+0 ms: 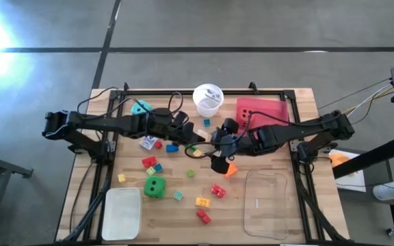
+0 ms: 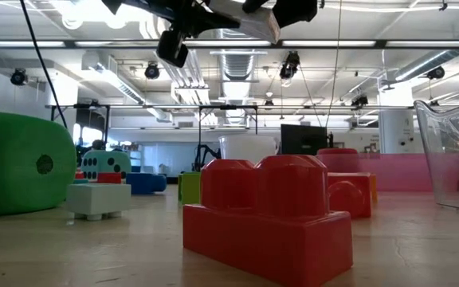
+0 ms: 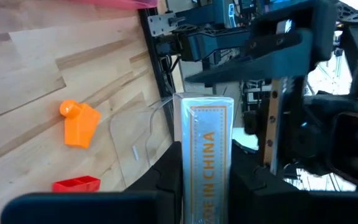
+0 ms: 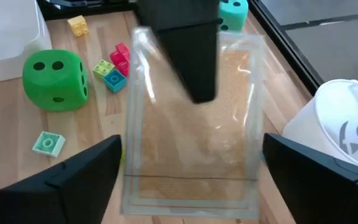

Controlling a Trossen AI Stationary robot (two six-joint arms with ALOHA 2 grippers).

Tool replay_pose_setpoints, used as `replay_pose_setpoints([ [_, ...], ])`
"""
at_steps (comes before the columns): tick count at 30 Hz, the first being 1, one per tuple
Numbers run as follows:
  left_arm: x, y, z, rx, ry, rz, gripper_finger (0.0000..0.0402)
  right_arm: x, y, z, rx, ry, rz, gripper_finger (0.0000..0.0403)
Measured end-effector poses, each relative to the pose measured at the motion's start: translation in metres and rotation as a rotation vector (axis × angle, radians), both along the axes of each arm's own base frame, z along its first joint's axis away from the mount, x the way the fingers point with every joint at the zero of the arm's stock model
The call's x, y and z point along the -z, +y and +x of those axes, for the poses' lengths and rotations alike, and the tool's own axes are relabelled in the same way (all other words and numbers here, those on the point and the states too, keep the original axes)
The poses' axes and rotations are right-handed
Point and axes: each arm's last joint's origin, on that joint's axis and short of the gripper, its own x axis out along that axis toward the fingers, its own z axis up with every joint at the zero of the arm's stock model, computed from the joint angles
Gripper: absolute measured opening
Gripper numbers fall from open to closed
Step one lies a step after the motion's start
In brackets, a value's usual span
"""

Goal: Pick & Place Toys
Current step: Put the orange deck of cards into the white bin

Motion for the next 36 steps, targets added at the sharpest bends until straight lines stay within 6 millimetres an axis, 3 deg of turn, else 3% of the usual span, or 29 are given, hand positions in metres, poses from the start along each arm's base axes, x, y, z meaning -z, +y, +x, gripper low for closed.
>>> replay_pose_setpoints([
  [10, -0.002, 0.004, -0.002, 0.061, -0.014, 0.021, 0.0065, -0.003, 0.000, 0.000, -0.004, -0.007, 0.005, 0.0325],
  [17, -0.013, 0.007, -0.018, 0.105, -0.001, 0.060, 0.0065, -0.014, 0.001, 0.002, -0.018, -0.052, 0.016, 0.0321],
  [28, -0.027, 0.010, -0.062, 0.140, 0.116, 0.131, 0.0065, -0.014, -0.001, -0.008, 0.007, 0.021, 0.013, 0.0365],
  [36, -0.037, -0.007, -0.103, 0.312, 0.189, 0.065, 0.0065, -0.008, -0.004, -0.012, 0.036, 0.076, 0.011, 0.0366],
])
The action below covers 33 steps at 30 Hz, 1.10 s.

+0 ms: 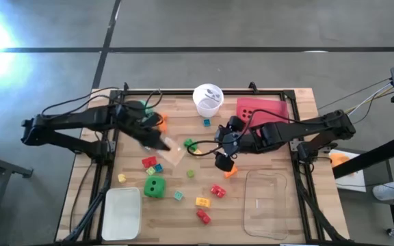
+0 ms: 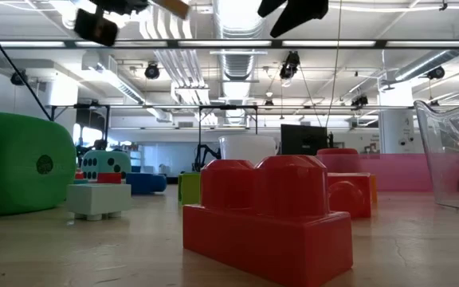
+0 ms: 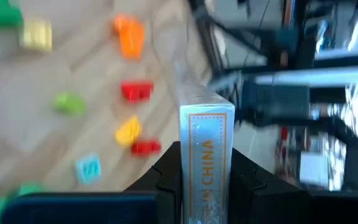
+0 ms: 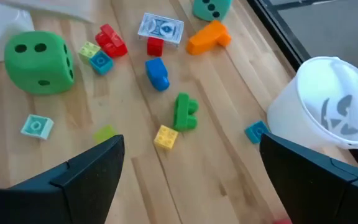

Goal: Pick & Place Toys
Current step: Put the orange deck of cards into the white bin

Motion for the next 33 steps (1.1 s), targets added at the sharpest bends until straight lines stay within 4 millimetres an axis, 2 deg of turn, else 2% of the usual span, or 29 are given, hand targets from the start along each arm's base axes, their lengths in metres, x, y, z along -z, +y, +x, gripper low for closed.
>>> replay_pose_setpoints([
  [14, 0.018, -0.057, -0.043, 0.322, 0.354, -0.017, 0.0065, 0.014, -0.001, -0.001, 0.002, 0.047, -0.010, 0.0366],
  [22, 0.028, -0.085, -0.057, 0.512, 0.439, 0.007, 0.0065, 0.017, -0.001, -0.002, 0.003, 0.056, -0.010, 0.0367],
  [30, 0.063, -0.109, -0.076, 0.675, 0.583, 0.003, 0.0065, 0.017, -0.001, -0.002, 0.002, 0.056, -0.008, 0.0367],
  [33, 0.076, -0.117, -0.075, 0.697, 0.548, -0.017, 0.0065, 0.017, -0.001, -0.002, 0.002, 0.056, -0.007, 0.0367],
])
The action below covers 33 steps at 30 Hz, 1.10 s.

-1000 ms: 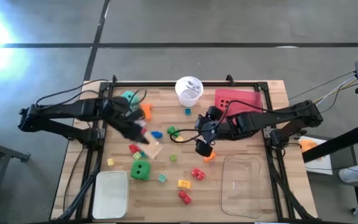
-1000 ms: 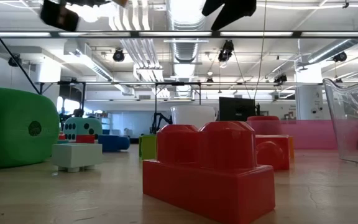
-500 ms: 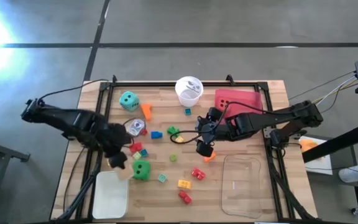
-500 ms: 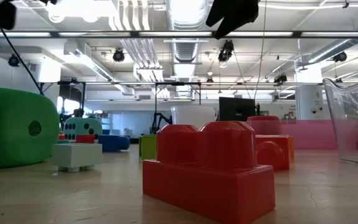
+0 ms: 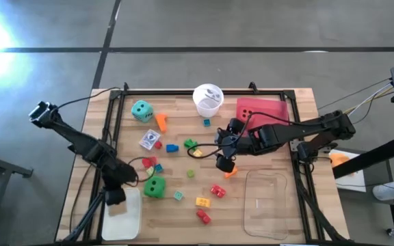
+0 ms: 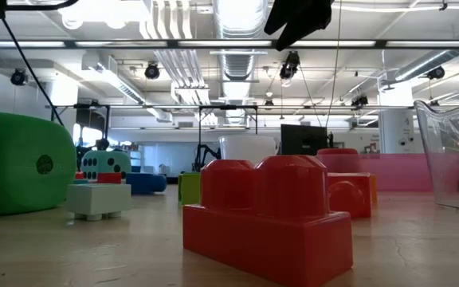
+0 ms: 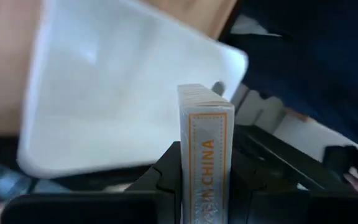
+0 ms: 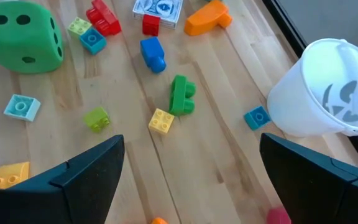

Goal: Pick & Place Toys
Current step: Put the orange deck of cards into the white bin

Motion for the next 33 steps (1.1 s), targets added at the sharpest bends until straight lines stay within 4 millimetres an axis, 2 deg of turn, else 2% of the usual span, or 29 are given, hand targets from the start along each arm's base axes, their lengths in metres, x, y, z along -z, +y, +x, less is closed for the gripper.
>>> replay_pose_setpoints([
  [6, 0.023, -0.011, 0.008, -0.011, -0.111, -0.117, 0.0065, 0.000, 0.000, 0.000, 0.000, 0.000, 0.000, 0.0367],
  [12, 0.055, -0.008, -0.002, -0.015, 0.006, -0.099, 0.0065, 0.000, 0.000, 0.000, 0.000, -0.001, 0.001, 0.0367],
  [16, 0.071, -0.007, -0.005, -0.040, 0.023, -0.116, 0.0065, 0.000, 0.000, 0.000, 0.000, 0.000, 0.001, 0.0367],
  [21, 0.084, -0.007, -0.005, -0.058, -0.013, -0.162, 0.0065, 0.000, 0.000, 0.000, 0.000, 0.000, 0.001, 0.0367],
  [33, 0.102, -0.002, -0.013, -0.130, 0.097, -0.135, 0.0065, 0.000, 0.000, 0.000, -0.001, 0.000, 0.001, 0.0367],
])
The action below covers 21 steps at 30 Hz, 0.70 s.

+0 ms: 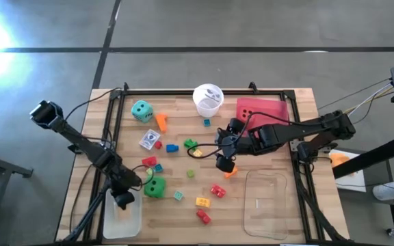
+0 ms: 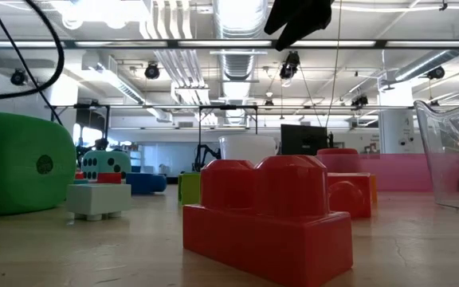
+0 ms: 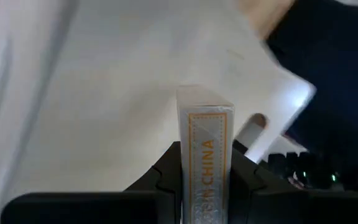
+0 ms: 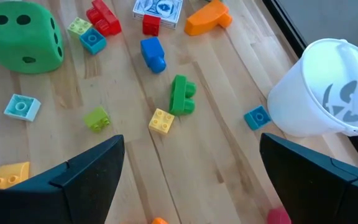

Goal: Pick & Place Toys
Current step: Put the orange deck of cards into the white bin

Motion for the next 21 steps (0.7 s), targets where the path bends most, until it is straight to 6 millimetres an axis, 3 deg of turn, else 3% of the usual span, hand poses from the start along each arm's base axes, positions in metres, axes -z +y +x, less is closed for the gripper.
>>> replay_pose_setpoints([
  [16, 0.0068, 0.0027, -0.0028, -0.054, 0.053, 0.023, 0.0065, 0.0000, 0.0000, 0.0000, 0.000, 0.000, 0.000, 0.0367],
  [21, 0.0069, 0.0029, -0.0027, -0.061, 0.055, 0.028, 0.0094, 0.0000, 0.0000, 0.0000, 0.000, 0.000, 0.000, 0.0367],
])
